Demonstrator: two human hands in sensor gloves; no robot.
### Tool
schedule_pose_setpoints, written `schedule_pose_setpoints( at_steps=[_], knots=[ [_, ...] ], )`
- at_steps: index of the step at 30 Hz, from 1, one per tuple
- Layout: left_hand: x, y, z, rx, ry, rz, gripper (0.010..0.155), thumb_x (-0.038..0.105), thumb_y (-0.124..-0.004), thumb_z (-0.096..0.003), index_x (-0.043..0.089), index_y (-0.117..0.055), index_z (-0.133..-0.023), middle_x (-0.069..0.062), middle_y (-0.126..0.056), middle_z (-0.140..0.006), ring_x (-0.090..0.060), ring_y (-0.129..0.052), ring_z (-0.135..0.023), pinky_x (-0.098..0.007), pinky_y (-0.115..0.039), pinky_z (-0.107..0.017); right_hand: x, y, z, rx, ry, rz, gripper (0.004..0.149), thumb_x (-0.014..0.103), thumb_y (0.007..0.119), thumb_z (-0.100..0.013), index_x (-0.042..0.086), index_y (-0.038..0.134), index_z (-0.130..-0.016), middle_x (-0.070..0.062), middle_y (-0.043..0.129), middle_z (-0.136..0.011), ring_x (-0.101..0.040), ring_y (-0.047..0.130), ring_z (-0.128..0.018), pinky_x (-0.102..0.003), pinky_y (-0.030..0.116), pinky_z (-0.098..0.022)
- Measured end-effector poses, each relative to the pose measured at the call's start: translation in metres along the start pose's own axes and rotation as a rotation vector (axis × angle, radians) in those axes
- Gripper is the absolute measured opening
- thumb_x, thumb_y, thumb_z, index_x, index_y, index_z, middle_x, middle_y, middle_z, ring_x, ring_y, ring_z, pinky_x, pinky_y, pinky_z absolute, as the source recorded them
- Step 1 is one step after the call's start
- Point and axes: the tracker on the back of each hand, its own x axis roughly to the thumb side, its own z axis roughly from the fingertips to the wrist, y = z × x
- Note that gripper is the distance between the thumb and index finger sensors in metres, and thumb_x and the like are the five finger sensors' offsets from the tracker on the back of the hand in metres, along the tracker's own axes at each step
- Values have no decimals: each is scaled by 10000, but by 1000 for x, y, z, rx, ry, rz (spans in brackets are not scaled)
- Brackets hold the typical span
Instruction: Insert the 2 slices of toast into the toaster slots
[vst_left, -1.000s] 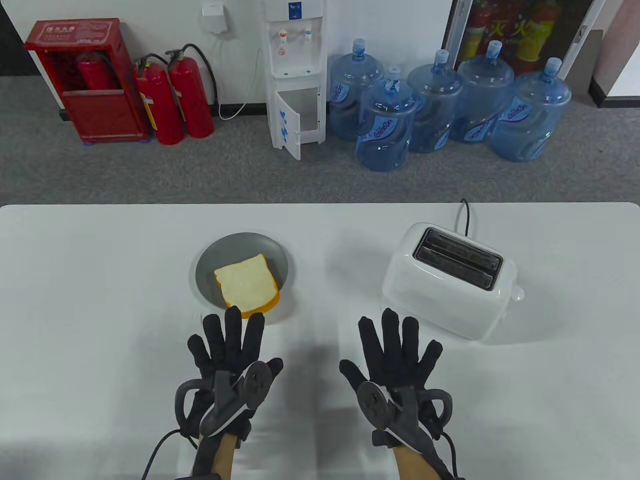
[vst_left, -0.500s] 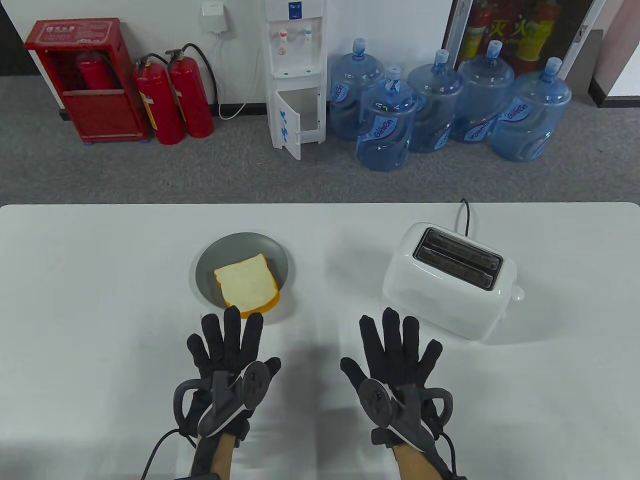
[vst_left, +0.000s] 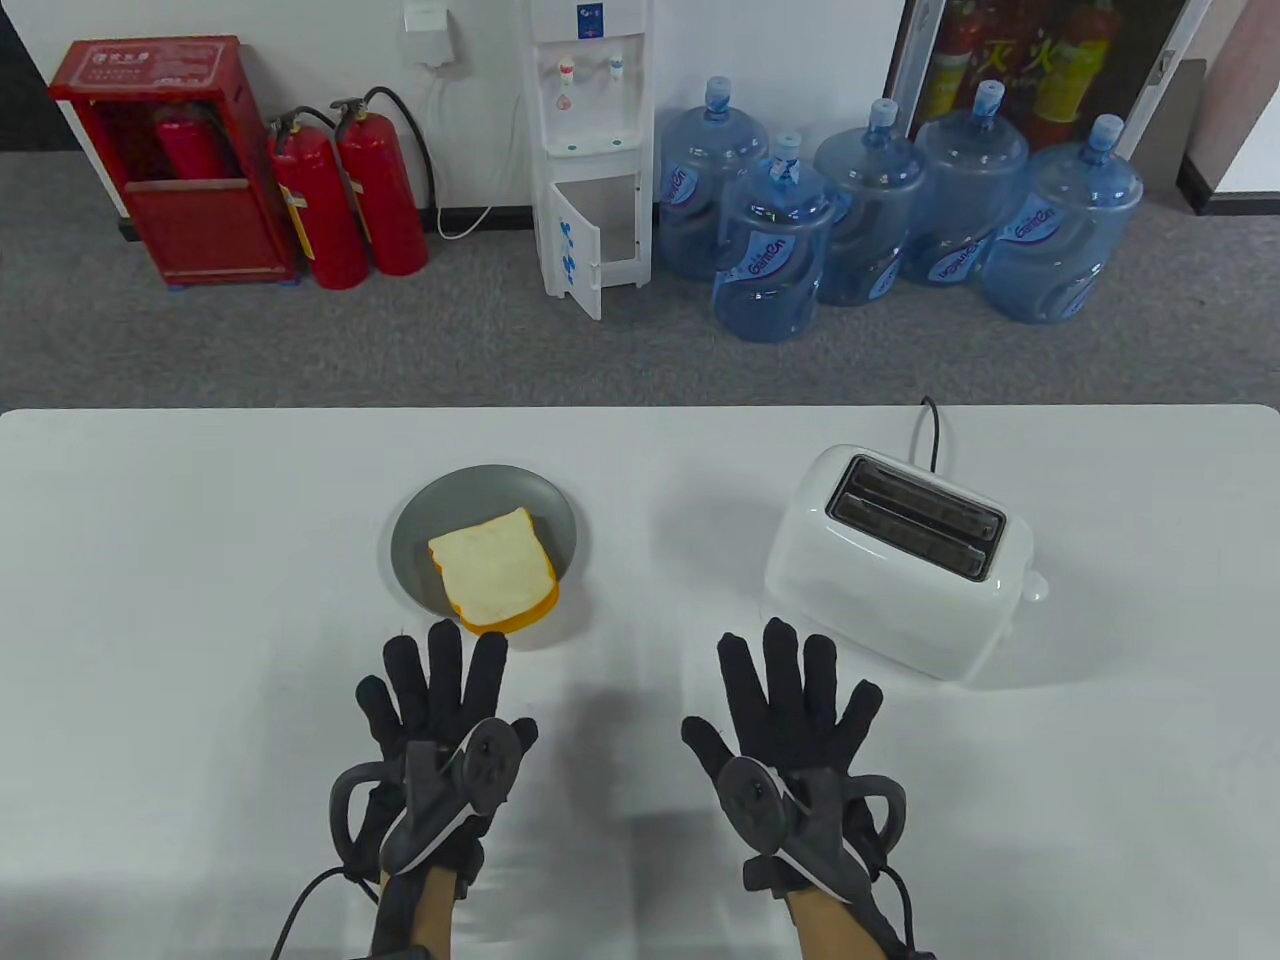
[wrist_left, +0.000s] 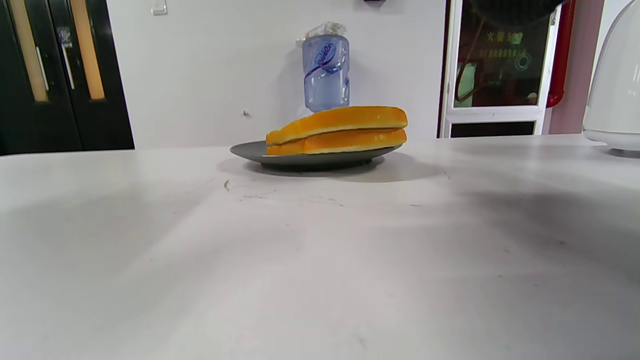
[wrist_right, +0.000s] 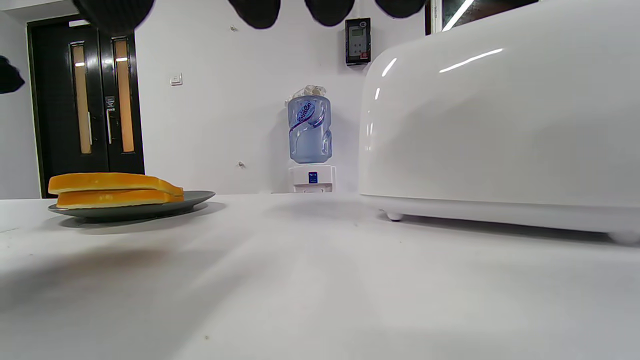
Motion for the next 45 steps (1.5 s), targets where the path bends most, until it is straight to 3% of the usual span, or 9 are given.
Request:
schedule_pose_setpoints(
  at_steps=[8, 15, 27, 37, 45],
  knots=[
    [-4, 18, -19, 53, 5, -52, 762, 582, -688, -547, 427, -264, -1160, -12, -229, -1256, -402, -182, -1151, -571, -255, -814, 3, 1, 0, -3, -18, 16, 772, 700, 479, -666, 283, 266, -1280, -165, 186, -1340, -504, 236, -1185, -813, 244, -704],
    [-3, 29, -55, 8, 10, -117, 744, 531, -749, -539, 423, -338, -1150, 40, -333, -1245, -331, -309, -1170, -493, -333, -829, 8, 3, 1, 14, -42, 26, 769, 700, 482, -665, 289, 266, -1279, -159, 193, -1343, -500, 237, -1188, -808, 244, -711],
    [1, 23, -114, -217, -56, -178, 740, 484, -815, -517, 416, -410, -1133, 84, -440, -1220, -245, -430, -1166, -424, -434, -826, 8, 2, 0, 26, -46, 34, 766, 696, 485, -668, 288, 270, -1280, -162, 227, -1345, -498, 268, -1190, -806, 249, -712],
    [-9, 10, -128, -280, -56, -223, 741, 437, -857, -507, 418, -440, -1119, 102, -510, -1201, -197, -517, -1159, -402, -488, -826, 8, 1, -2, 43, -46, 30, 765, 696, 487, -669, 288, 275, -1281, -164, 261, -1346, -492, 296, -1193, -803, 255, -716],
    [3, -2, -131, -278, -109, -319, 758, 433, -866, -493, 416, -432, -1115, 116, -529, -1195, -180, -537, -1159, -401, -479, -831, 8, 2, -3, 53, -49, 32, 763, 695, 487, -670, 288, 277, -1280, -165, 266, -1345, -492, 305, -1192, -802, 259, -715]
  ],
)
